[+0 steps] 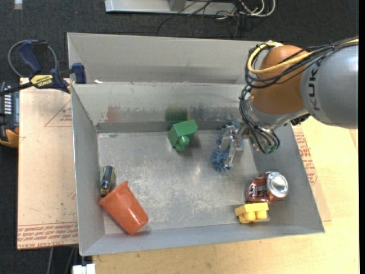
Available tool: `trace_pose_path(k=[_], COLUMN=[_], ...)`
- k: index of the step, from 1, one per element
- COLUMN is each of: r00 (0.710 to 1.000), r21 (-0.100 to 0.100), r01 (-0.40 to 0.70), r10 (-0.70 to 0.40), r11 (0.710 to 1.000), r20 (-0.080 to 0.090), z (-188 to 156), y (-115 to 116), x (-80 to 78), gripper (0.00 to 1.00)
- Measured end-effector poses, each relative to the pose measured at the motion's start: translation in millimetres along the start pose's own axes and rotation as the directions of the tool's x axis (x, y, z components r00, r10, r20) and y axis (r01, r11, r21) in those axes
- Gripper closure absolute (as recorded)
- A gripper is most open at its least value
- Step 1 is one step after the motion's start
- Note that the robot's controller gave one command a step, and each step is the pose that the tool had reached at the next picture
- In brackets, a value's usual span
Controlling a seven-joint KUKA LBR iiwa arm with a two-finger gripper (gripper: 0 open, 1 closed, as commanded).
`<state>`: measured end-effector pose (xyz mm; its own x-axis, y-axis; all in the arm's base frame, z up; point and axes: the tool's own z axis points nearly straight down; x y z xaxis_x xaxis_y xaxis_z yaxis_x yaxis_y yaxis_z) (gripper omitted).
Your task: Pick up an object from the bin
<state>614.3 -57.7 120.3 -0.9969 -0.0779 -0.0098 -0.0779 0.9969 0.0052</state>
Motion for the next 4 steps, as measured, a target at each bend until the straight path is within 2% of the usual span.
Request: trace_pose_path(k=[1, 2, 3, 4], r00=[1.000, 0.979, 0.979, 0.979], r21=[0.000, 0.000, 0.000, 0.003], r01=[0.000, 0.206, 0.206, 0.206], r10=[0.000, -0.206, -0.206, -0.206], r11=[1.000, 0.979, 0.979, 0.979], r20=[0.000, 0.004, 0.005, 0.014], z=[0.0, 46.8, 46.6, -66.1], y=[0.0, 6.5, 6.5, -1.5], x=[0.0, -20.7, -20.7, -31.0], gripper=[1.00, 1.00, 1.00, 1.00])
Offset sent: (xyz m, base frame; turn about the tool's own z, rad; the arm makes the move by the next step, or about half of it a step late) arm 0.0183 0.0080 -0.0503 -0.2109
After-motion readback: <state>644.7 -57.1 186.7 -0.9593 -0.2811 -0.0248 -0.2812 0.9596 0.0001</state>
